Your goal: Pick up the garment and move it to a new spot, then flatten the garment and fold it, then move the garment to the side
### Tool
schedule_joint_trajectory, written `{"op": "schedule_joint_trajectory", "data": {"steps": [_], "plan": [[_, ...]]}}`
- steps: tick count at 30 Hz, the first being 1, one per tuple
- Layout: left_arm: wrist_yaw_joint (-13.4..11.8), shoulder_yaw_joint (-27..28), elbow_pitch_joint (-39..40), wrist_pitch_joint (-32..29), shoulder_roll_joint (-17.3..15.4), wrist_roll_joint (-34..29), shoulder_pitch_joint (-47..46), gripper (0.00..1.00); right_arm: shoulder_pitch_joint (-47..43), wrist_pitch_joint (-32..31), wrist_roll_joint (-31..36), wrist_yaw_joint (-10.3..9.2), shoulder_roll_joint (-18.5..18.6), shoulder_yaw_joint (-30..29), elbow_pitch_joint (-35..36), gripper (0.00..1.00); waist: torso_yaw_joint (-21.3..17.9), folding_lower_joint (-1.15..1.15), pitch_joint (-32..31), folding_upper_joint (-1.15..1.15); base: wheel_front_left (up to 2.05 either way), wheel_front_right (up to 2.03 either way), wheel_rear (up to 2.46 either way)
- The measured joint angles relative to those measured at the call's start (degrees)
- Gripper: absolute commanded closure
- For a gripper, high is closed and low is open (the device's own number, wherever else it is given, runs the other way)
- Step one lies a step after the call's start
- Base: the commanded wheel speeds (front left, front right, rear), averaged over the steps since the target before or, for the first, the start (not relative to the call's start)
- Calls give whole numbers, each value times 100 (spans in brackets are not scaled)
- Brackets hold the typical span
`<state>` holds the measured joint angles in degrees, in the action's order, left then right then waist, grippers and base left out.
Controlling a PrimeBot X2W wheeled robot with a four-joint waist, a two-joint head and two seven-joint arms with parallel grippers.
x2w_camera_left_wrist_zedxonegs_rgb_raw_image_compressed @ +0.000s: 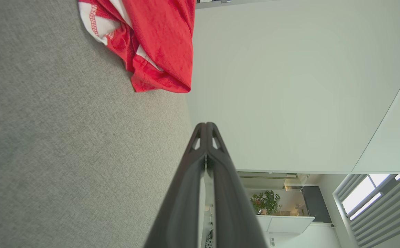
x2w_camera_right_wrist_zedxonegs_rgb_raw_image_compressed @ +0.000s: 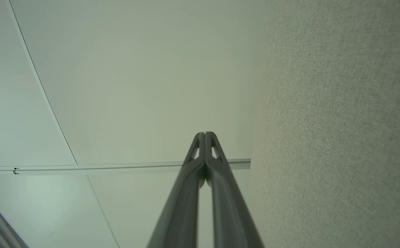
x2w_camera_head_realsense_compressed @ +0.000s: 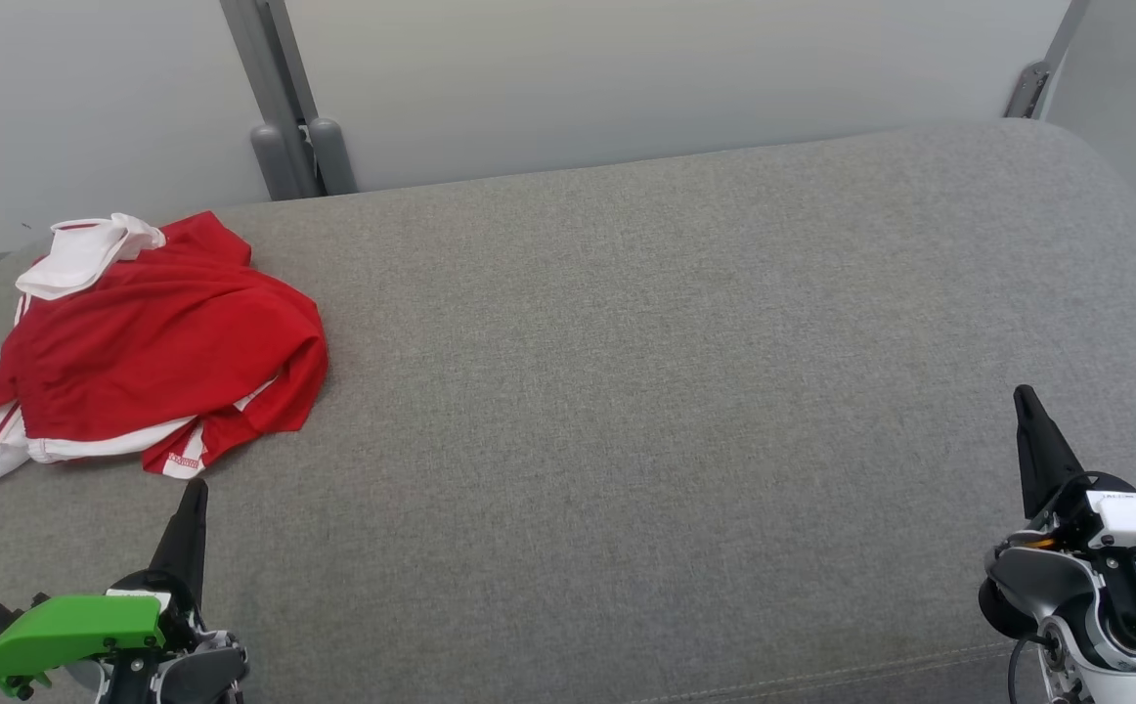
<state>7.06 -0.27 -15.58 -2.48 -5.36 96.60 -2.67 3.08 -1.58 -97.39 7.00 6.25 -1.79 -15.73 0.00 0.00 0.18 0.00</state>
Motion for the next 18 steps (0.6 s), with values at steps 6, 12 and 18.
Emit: {"op": "schedule_joint_trajectory", "data": {"steps": [6,12,18], "plan": [[0,2,1,0,2,-7,0,100,0,0,4,2,-2,-2,1,100,0,0,0,0,0,0,0],[0,7,2,0,4,-7,0,100,0,0,5,2,-4,-8,1,100,0,0,0,0,0,0,0],[0,11,3,0,10,-8,0,100,0,-1,5,2,-10,-14,2,100,0,0,0,0,0,0,0]]}}
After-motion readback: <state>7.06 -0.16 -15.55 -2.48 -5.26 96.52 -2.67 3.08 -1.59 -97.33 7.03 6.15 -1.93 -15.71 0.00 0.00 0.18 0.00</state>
